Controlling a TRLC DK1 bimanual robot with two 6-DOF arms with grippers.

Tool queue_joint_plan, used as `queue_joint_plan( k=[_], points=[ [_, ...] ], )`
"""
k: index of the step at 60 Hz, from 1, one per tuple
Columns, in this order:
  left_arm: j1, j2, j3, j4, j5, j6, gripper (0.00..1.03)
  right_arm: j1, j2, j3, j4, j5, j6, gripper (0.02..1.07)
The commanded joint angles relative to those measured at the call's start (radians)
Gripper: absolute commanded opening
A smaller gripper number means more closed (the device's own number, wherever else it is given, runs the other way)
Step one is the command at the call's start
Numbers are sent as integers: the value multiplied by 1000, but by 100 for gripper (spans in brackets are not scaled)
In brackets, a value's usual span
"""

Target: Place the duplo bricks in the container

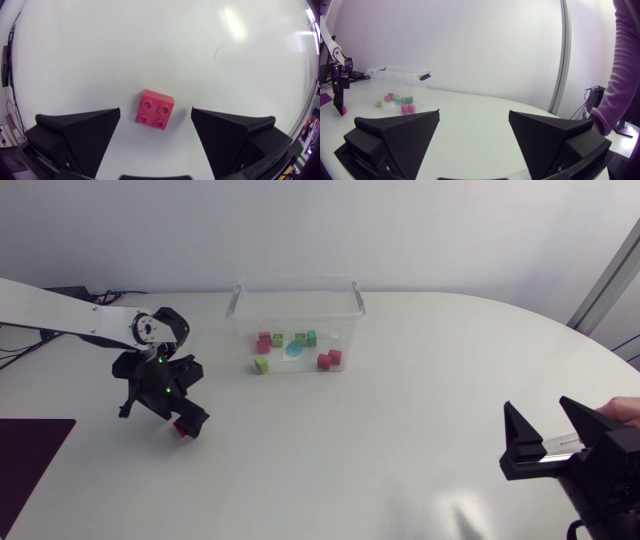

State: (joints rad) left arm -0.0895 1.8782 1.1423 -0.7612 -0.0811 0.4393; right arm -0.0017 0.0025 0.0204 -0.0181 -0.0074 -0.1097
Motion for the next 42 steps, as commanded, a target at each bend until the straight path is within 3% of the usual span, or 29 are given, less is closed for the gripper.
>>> queue_joint_plan(
  k=[1, 6, 16, 42],
  points=[
    [17, -10, -41, -3, -3, 73, 93, 3, -7, -20, 9, -8, -10, 102],
    [19, -8, -47, 0, -2, 99, 83, 3, -7, -20, 7, -8, -12, 102],
    [23, 12, -52, 43, 11, 101, 38, 2, -7, -20, 9, -8, -10, 102],
    [68, 6, -95, 39, 132, 150, 25, 2, -7, -20, 9, -8, -10, 102]
  ],
)
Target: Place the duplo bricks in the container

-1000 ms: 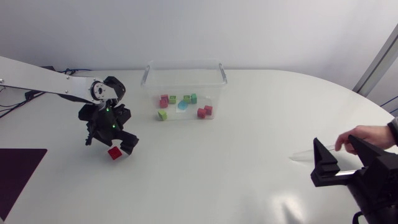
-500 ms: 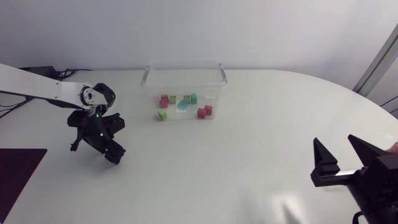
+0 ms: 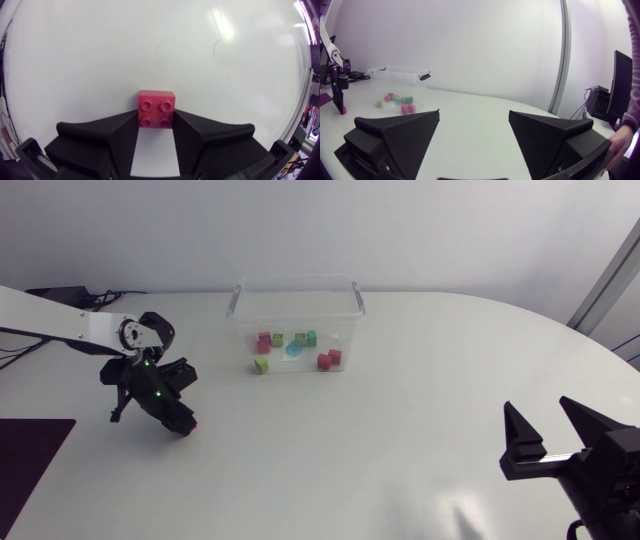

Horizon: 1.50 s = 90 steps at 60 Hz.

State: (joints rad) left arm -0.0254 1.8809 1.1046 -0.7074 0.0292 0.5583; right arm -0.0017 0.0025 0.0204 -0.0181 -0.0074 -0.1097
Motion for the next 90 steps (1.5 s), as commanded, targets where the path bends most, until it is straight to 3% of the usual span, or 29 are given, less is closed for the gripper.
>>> queue_joint_plan(
  k=[1, 16, 23, 39, 50, 68, 71, 73, 74, 75, 86, 90],
  points=[
    [4, 0, -57, -17, 21, 31, 25, 3, -7, -20, 9, -8, -10, 102],
    [-30, -192, 3, -95, 64, 20, 25, 3, -7, -20, 9, -8, -10, 102],
    [-91, -235, 93, -187, 80, -8, 25, 3, -7, -20, 7, -8, -10, 102],
    [-214, -200, 350, -262, 83, -87, 25, 3, -7, -20, 9, -8, -12, 102],
    [-258, -17, 689, -365, 83, -136, 25, 2, -7, -20, 7, -8, -10, 102],
    [-327, 426, 1469, -612, 63, -189, 27, 3, -7, -20, 7, -8, -12, 102],
    [-337, 508, 1611, -635, 35, -210, 31, 3, -7, -20, 9, -8, -10, 102],
    [-354, 569, 1723, -672, 3, -215, 66, 2, -7, -20, 9, -8, -10, 102],
    [-360, 589, 1756, -692, 3, -215, 89, 2, -7, -20, 9, -8, -10, 102],
    [-361, 598, 1772, -702, 3, -215, 100, 3, -7, -20, 9, -8, -10, 102],
    [-369, 779, 2135, -843, -49, -218, 100, 3, -7, -20, 7, -8, -10, 102],
    [-367, 773, 2106, -856, -52, -219, 100, 3, -7, -20, 9, -8, -10, 102]
  ],
)
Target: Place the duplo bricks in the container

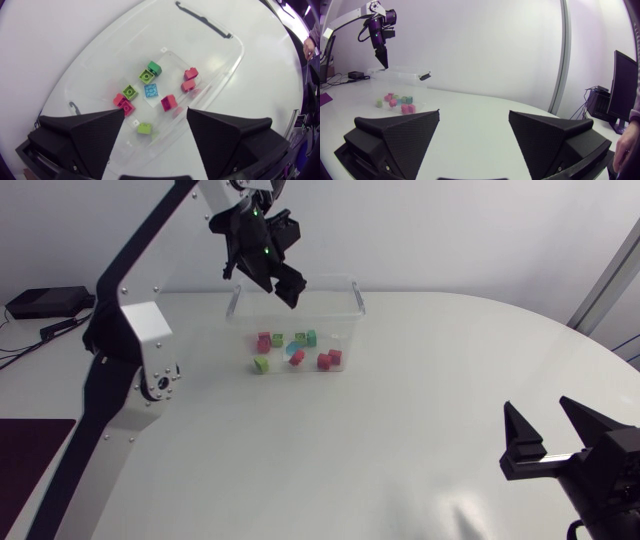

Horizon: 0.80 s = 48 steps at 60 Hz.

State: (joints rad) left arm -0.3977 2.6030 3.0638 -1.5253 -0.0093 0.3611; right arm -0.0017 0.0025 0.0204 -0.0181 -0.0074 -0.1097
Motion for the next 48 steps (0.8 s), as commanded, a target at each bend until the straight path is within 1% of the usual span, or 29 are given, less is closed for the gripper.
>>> queue_joint_plan(
  k=[1, 5, 14, 18, 19, 23, 28, 33, 34, 36, 38, 42, 45, 48],
  points=[
    [5, 46, 136, -39, -14, -24, 100, 3, -7, -20, 9, -8, -10, 102],
    [7, 0, 24, -39, -15, -28, 100, 2, -7, -20, 7, -8, -10, 102],
    [8, -69, -151, -39, -17, -24, 100, 2, -7, -20, 9, -8, -12, 102],
    [19, -109, -244, -39, -17, -28, 100, 2, -7, -20, 9, -8, -10, 102],
    [20, -110, -247, -39, -17, -28, 100, 3, -7, -20, 9, -8, -10, 102],
    [37, -173, -384, -38, -17, -22, 100, 3, -7, -20, 9, -8, -10, 102],
    [62, -228, -487, -19, -17, -19, 100, 3, -7, -20, 7, -8, -10, 102],
    [91, -317, -603, 40, -15, -13, 100, 3, -7, -20, 9, -8, -10, 102],
    [91, -319, -605, 42, -15, -11, 100, 3, -7, -20, 9, -8, -10, 102],
    [105, -374, -680, 83, -15, -4, 100, 3, -7, -20, 9, -8, -10, 102],
    [109, -402, -717, 103, -15, -1, 100, 3, -7, -20, 7, -8, -12, 102],
    [131, -483, -824, 188, -15, 6, 100, 3, -7, -20, 7, -8, -10, 102],
    [143, -517, -852, 234, -15, 2, 100, 3, -7, -20, 9, -8, -10, 102],
    [158, -517, -826, 244, -15, -10, 100, 3, -7, -20, 9, -8, -10, 102]
  ],
)
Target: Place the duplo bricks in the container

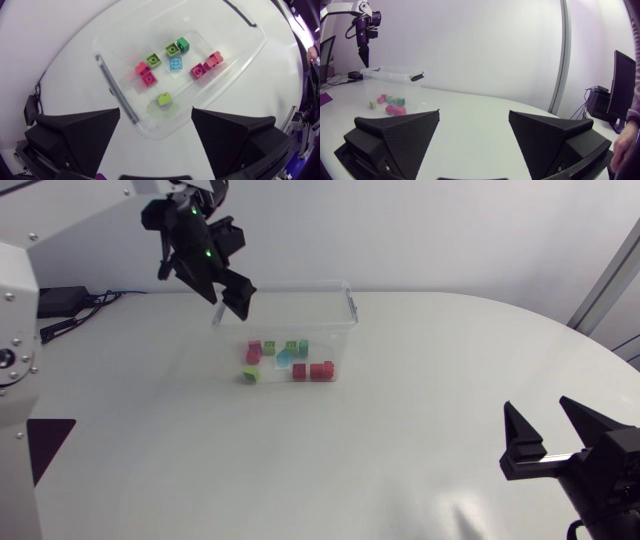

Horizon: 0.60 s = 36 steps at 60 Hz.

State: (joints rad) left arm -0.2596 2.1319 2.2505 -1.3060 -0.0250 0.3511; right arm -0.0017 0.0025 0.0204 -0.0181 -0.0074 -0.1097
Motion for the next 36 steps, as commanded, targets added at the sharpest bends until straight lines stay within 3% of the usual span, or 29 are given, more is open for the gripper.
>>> queue_joint_plan(
  k=[1, 12, 36],
  points=[
    [22, -44, -6, 25, 0, -1, 100, 2, -7, -20, 7, -8, -10, 102],
    [17, -64, 17, 8, 2, -4, 100, 3, -7, -20, 9, -8, -10, 102],
    [77, -349, -417, 191, 0, 31, 100, 3, -7, -20, 7, -8, -10, 102]
  ],
)
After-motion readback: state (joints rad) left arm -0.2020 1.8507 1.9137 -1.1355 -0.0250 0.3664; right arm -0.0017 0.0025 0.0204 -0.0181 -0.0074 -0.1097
